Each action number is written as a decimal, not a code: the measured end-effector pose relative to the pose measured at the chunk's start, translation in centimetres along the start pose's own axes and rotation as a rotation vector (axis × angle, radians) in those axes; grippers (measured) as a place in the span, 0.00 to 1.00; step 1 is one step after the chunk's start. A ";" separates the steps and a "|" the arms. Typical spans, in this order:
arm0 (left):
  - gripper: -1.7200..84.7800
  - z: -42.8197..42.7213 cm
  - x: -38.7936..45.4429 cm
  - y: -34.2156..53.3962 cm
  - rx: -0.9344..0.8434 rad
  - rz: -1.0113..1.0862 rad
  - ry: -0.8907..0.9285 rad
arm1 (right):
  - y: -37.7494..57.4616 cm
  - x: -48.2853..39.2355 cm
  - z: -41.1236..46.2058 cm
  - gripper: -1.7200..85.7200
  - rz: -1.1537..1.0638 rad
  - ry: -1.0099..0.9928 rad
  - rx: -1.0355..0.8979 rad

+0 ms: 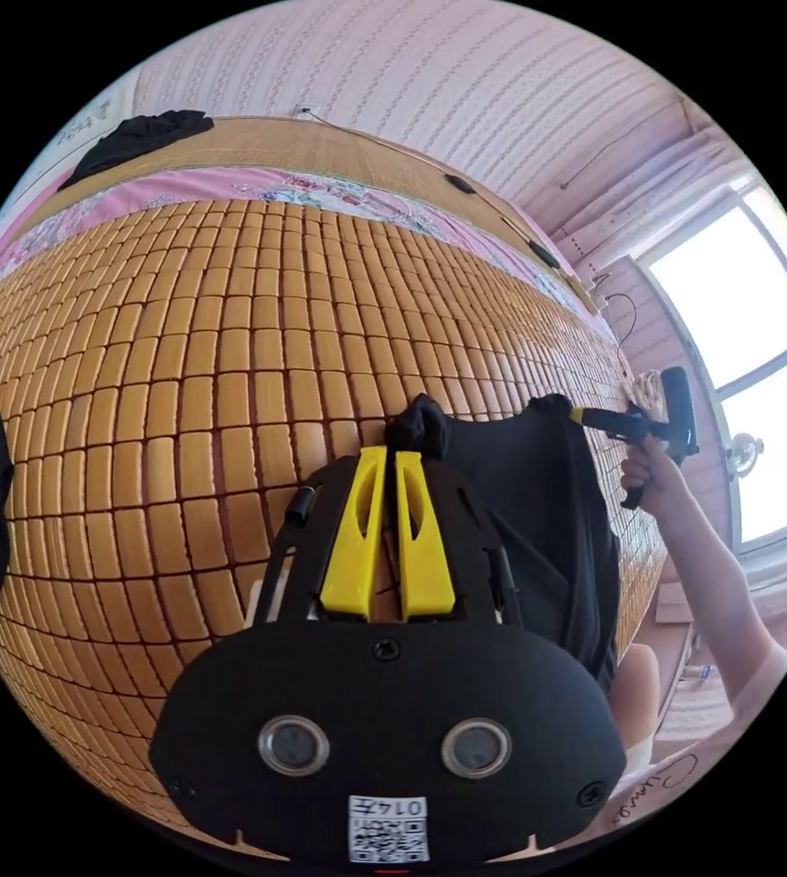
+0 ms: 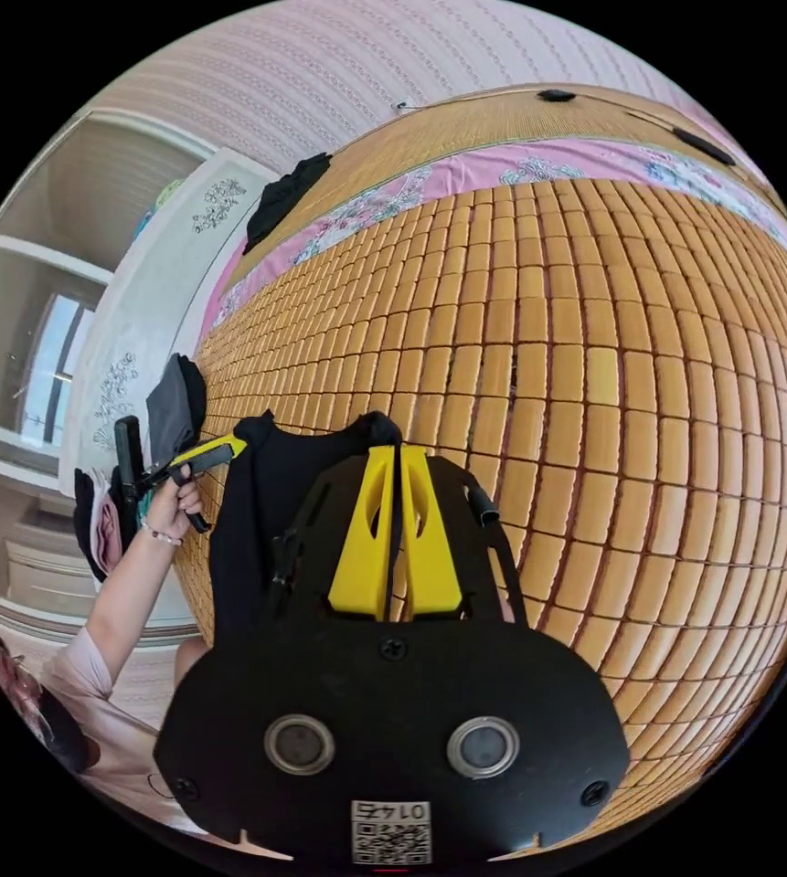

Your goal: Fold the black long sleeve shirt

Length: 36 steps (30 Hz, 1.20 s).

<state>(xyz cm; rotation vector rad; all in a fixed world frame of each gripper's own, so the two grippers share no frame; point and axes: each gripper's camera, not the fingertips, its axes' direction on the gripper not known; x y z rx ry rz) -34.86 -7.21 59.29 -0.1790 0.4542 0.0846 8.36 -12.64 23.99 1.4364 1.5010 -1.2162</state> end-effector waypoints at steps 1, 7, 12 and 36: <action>0.02 -0.2 -0.7 0.1 0.012 -0.039 0.034 | 0.1 0.7 -0.3 0.02 0.022 -0.048 0.013; 0.01 -4.8 0.7 0.1 0.122 0.009 0.055 | 1.0 3.0 -4.7 0.02 0.068 -0.210 0.130; 0.01 -11.3 4.8 1.1 0.241 0.126 0.109 | 4.0 -1.5 -11.5 0.02 -0.135 -0.190 0.257; 0.10 -10.6 18.8 32.8 -0.185 0.338 -0.042 | 43.0 -6.5 -9.8 0.02 -0.331 0.219 -0.171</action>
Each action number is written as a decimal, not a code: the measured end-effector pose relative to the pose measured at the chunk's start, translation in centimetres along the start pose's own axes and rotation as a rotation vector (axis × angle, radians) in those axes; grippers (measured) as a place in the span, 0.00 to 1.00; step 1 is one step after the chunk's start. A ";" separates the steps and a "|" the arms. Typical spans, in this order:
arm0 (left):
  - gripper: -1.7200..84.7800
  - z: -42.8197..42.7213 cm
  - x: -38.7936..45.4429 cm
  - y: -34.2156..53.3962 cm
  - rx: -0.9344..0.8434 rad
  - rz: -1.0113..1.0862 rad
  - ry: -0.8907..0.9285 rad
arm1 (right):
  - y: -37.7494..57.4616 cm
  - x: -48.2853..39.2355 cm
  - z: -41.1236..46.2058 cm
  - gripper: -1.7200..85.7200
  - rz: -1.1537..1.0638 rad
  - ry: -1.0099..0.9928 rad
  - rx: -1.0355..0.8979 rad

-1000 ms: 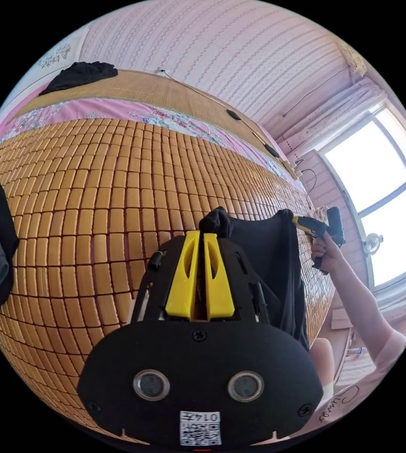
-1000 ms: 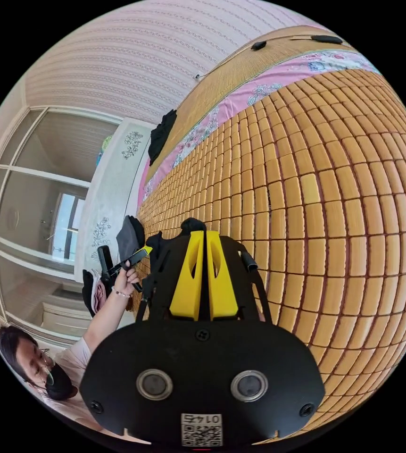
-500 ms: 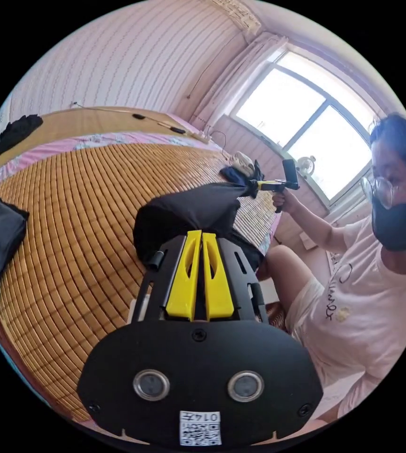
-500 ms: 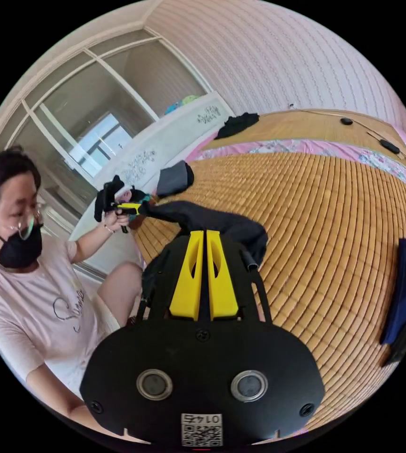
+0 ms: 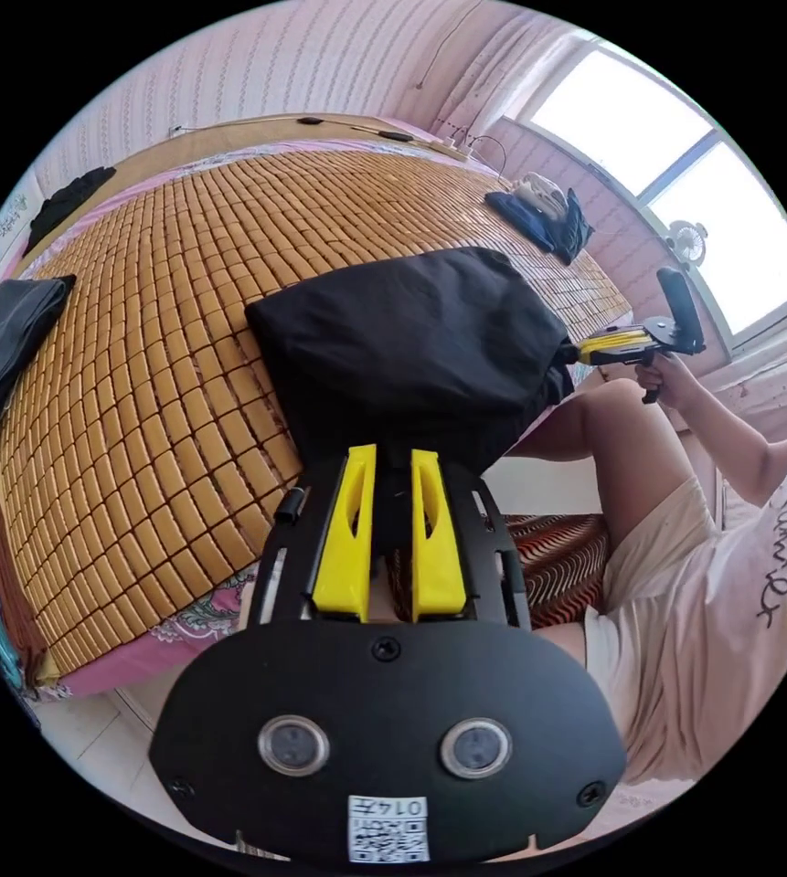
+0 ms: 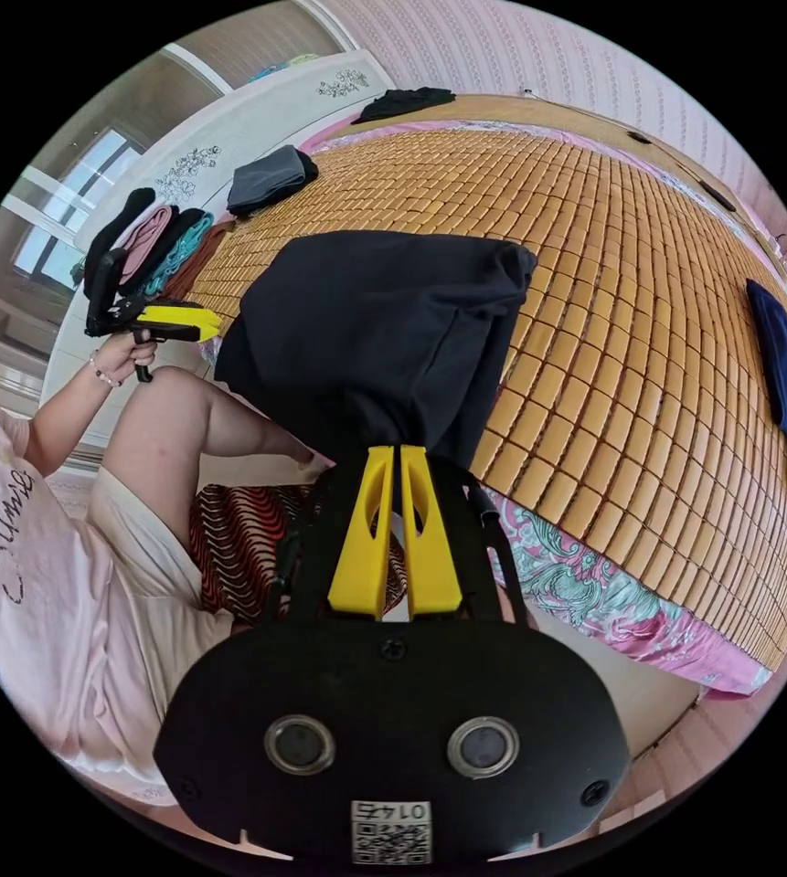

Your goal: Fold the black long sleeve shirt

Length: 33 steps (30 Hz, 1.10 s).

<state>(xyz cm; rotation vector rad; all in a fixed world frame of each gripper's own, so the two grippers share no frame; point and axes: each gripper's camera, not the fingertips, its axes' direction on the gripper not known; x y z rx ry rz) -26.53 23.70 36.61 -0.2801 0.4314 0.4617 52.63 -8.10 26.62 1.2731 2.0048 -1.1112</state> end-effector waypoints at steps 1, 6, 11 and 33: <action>0.13 0.6 0.7 -0.5 0.006 0.012 -0.006 | 0.1 0.1 -0.4 0.02 0.005 -0.020 0.015; 0.14 4.0 3.4 -2.6 -0.102 0.002 -0.100 | 0.9 1.2 -3.6 0.02 0.050 -0.214 0.179; 0.14 3.1 5.8 -3.3 -0.032 0.065 -0.030 | 1.7 2.0 -5.2 0.02 0.095 -0.327 0.281; 0.01 2.9 11.3 1.8 -0.227 0.103 -0.064 | -1.6 -7.9 -0.9 0.03 -0.025 -0.051 -0.060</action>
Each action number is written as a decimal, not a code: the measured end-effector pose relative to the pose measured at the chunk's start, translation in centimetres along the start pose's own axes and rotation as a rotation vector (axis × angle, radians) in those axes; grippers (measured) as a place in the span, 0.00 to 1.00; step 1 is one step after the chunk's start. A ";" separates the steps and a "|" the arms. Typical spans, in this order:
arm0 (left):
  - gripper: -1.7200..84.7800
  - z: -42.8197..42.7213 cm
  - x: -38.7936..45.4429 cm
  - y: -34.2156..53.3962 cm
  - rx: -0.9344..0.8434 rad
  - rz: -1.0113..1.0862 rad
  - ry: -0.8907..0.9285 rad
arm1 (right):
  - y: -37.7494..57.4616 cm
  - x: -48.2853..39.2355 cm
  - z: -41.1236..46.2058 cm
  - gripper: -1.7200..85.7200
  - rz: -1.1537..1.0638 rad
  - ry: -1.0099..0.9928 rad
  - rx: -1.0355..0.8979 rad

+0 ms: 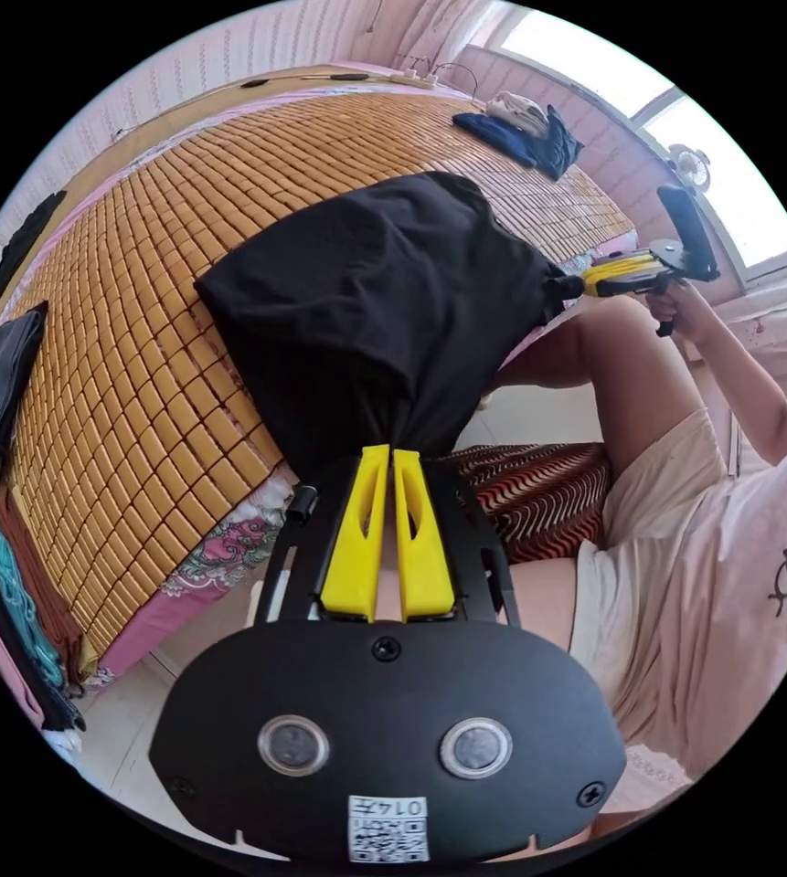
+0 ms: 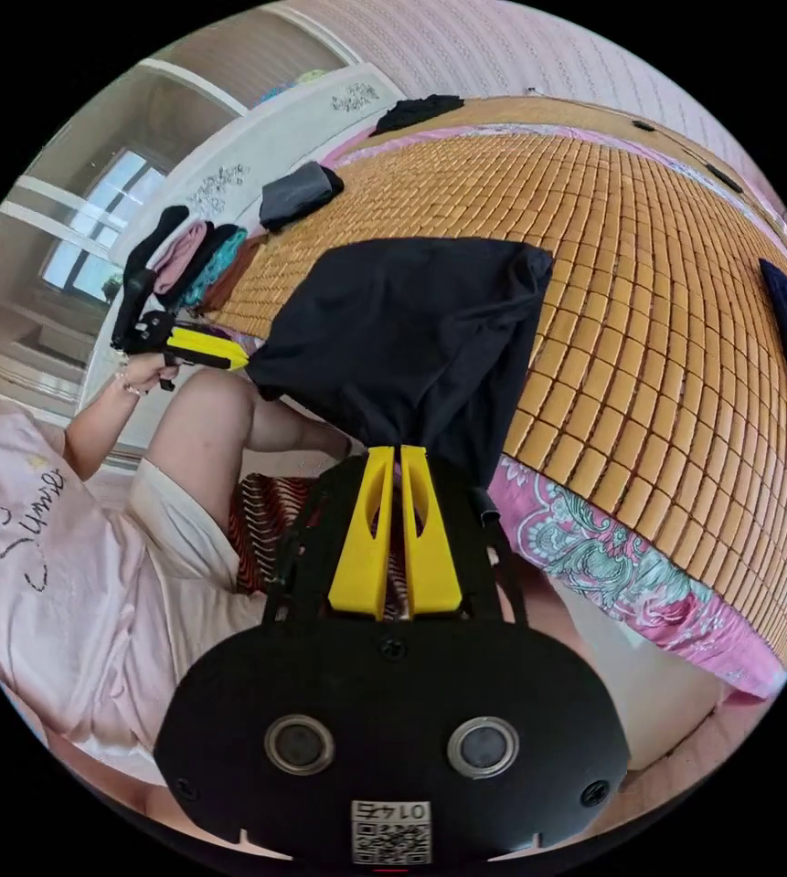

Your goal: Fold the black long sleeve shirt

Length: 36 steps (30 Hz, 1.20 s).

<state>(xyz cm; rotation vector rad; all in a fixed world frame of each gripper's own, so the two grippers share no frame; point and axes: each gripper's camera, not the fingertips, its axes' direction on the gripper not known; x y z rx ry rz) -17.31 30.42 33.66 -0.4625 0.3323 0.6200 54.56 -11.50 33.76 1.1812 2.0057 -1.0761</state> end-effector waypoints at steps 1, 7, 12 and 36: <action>0.01 0.2 0.1 0.2 -0.002 -0.023 0.009 | -0.3 -0.6 0.5 0.03 -0.017 0.038 -0.041; 0.08 -0.3 1.5 0.6 0.029 -0.035 -0.137 | -3.3 -4.4 1.4 0.05 -0.102 0.234 -0.194; 0.09 1.2 -0.3 -0.8 0.154 -0.171 -0.006 | -8.5 -5.1 -1.4 0.09 0.021 0.230 0.057; 0.01 6.4 6.5 -4.2 0.349 -0.009 0.061 | -35.7 -18.6 5.2 0.01 -0.393 0.411 -0.098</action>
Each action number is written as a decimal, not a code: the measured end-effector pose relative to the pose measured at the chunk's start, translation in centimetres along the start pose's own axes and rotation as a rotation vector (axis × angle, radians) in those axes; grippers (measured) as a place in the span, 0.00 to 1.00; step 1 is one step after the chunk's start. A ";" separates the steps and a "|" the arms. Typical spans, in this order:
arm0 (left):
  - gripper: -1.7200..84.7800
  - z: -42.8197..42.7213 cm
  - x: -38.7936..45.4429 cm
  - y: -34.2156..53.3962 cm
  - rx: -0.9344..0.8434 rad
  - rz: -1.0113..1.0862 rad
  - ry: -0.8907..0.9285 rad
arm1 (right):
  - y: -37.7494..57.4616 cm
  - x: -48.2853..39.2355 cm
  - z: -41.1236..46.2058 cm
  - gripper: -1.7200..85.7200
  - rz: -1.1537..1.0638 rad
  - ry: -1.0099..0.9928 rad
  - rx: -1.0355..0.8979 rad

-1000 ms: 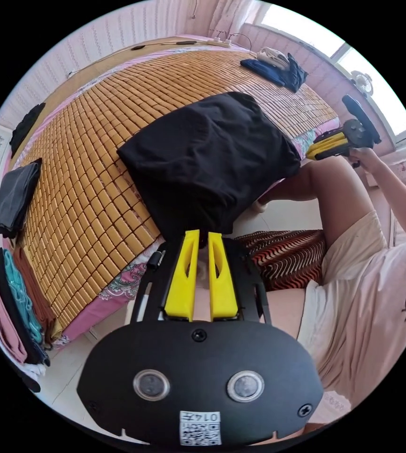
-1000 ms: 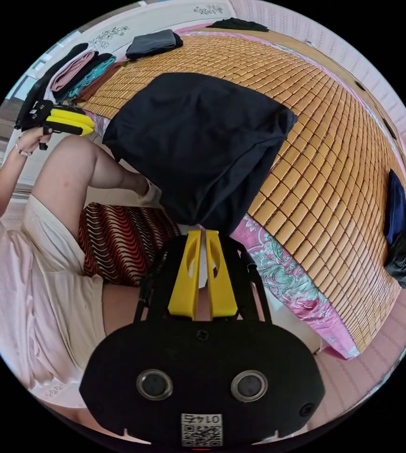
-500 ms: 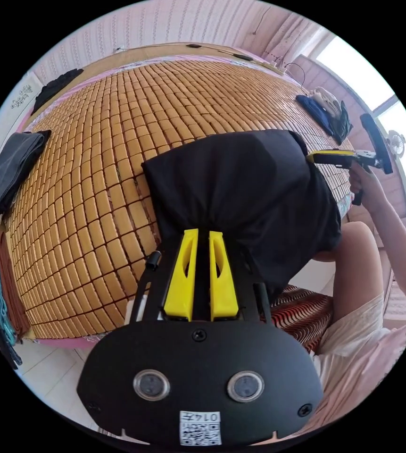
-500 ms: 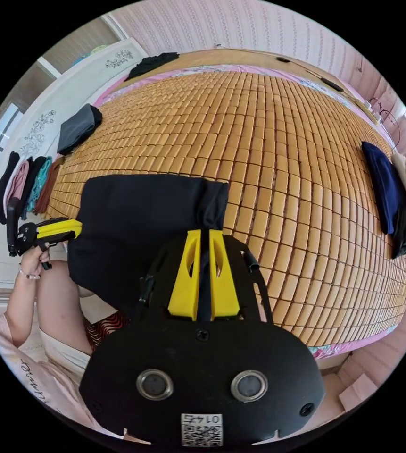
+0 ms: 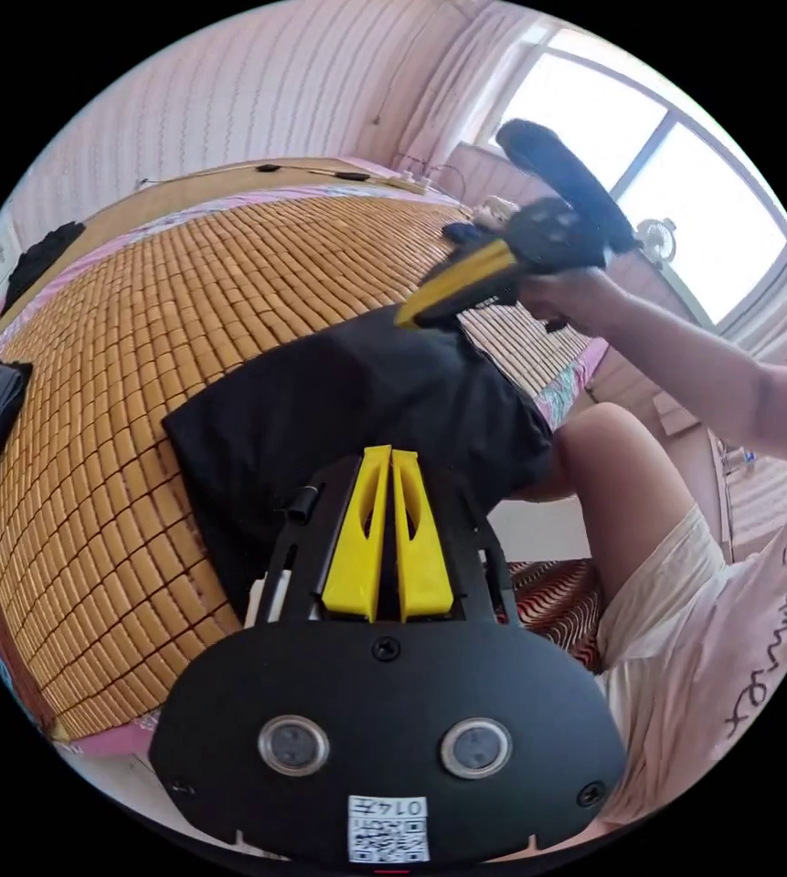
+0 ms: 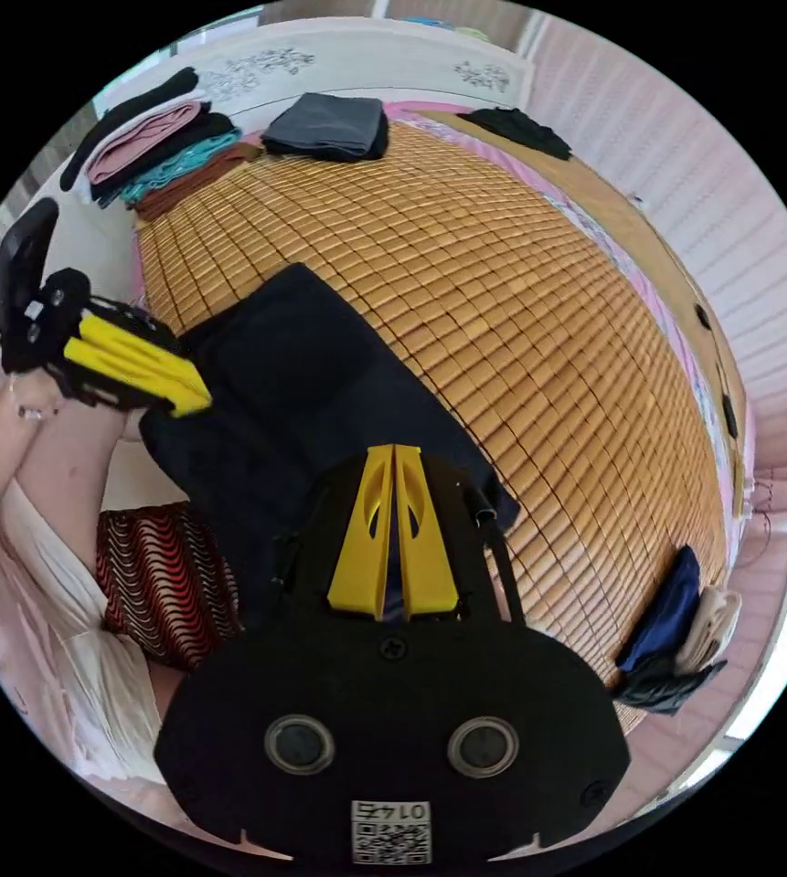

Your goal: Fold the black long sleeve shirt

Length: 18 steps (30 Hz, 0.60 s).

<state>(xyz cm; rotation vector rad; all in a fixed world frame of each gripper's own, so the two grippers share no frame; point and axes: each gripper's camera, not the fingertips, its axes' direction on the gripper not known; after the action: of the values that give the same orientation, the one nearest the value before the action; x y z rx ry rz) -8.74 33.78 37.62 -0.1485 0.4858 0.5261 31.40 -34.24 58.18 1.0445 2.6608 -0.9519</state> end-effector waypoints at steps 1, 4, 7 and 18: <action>0.01 1.8 1.6 -0.2 -0.043 0.052 0.002 | -1.3 -0.3 0.6 0.01 -0.014 0.001 -0.017; 0.01 5.2 4.7 0.1 -0.102 0.161 -0.058 | -6.7 -1.7 5.4 0.01 -0.102 0.009 -0.225; 0.01 6.8 7.0 0.9 -0.126 0.339 -0.214 | -9.0 -2.0 5.8 0.01 -0.132 0.031 -0.221; 0.01 9.5 10.3 2.8 -0.200 0.515 -0.090 | -14.1 -0.6 8.3 0.02 -0.223 -0.027 -0.442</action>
<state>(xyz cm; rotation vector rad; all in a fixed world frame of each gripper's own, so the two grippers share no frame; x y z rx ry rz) 1.46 43.21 41.00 -0.1904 0.3812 1.0827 21.87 -47.46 59.04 0.6440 2.8156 -0.3648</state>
